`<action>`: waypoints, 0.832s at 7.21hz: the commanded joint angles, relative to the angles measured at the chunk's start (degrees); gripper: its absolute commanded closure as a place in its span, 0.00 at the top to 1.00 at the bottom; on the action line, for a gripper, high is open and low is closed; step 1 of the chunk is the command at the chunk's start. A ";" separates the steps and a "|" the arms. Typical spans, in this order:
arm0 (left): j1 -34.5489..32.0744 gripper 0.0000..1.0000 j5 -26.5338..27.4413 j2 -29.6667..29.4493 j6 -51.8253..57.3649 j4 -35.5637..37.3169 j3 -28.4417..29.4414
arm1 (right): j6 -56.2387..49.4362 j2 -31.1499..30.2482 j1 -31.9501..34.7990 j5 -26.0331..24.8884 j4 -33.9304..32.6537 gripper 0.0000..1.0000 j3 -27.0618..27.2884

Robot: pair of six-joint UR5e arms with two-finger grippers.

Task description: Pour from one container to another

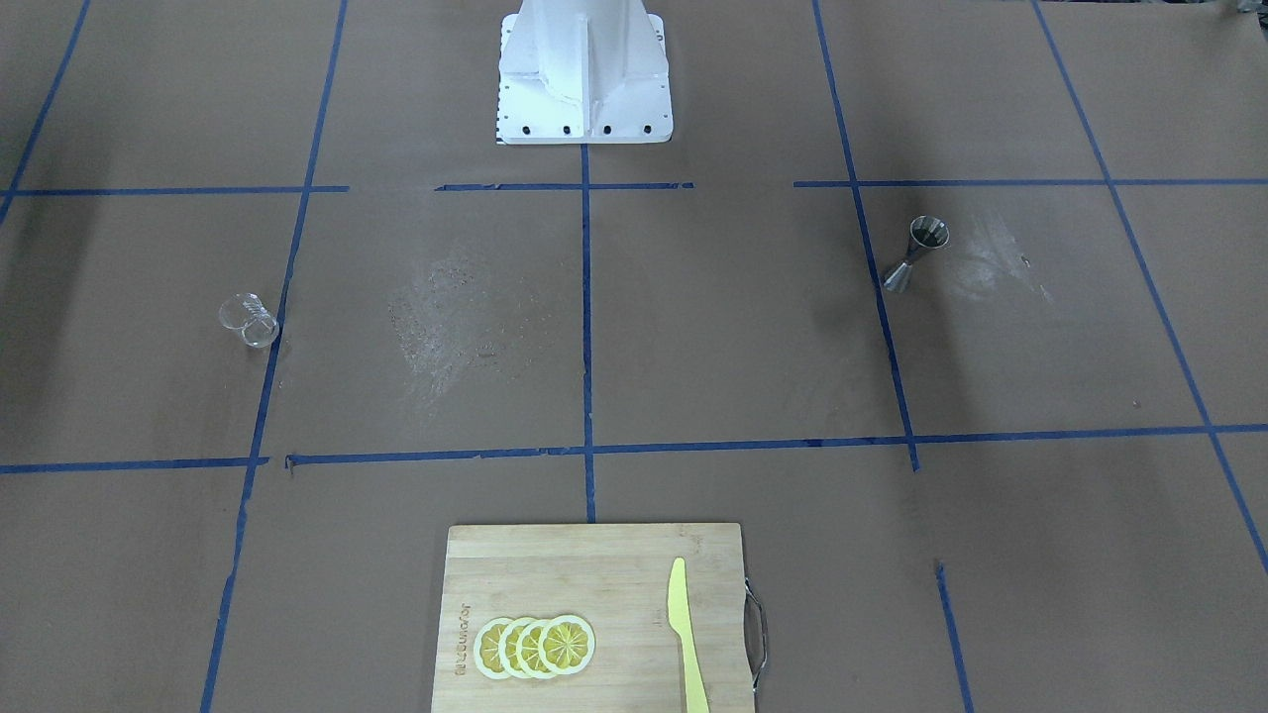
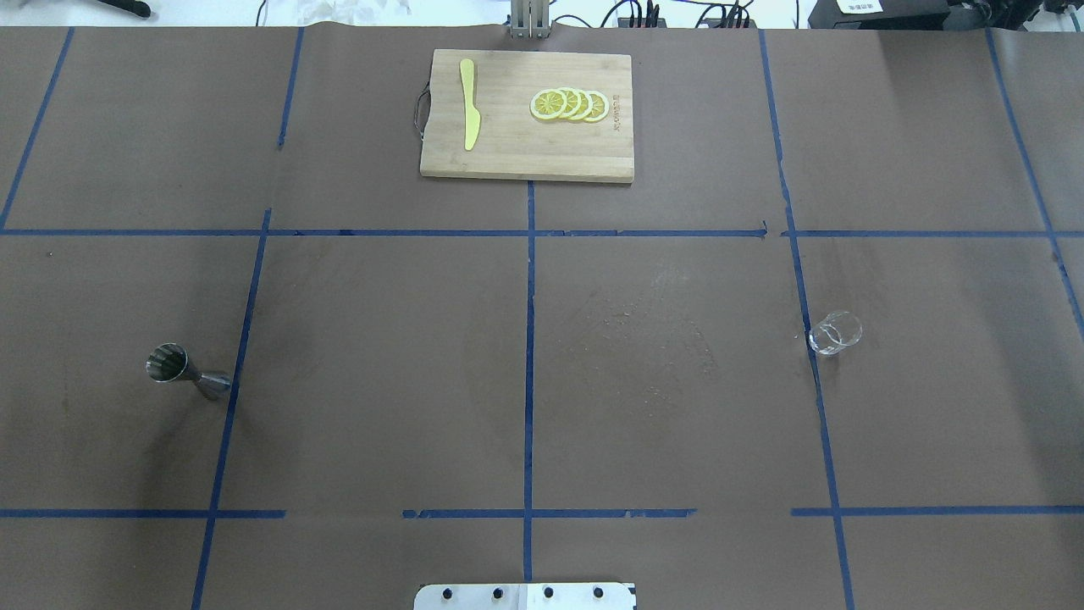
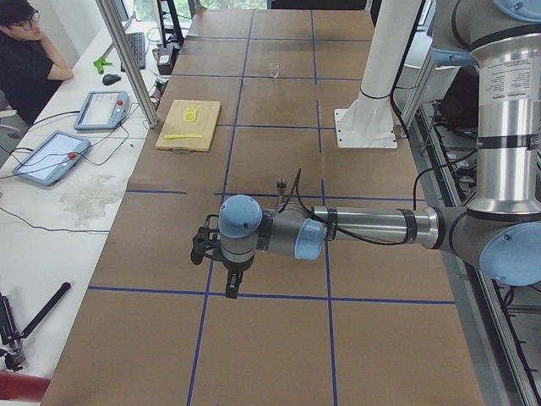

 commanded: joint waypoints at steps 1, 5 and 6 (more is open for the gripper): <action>-0.09 1.00 0.20 0.01 0.07 -0.03 -0.04 | 0.02 -0.14 -0.01 0.06 0.07 1.00 0.01; 0.00 1.00 0.12 -0.08 0.07 -0.03 -0.13 | -0.51 -0.49 -0.09 0.06 0.07 1.00 -0.08; 0.00 1.00 0.12 -0.16 0.07 -0.03 -0.13 | -0.51 -0.58 -0.09 0.06 0.07 1.00 -0.08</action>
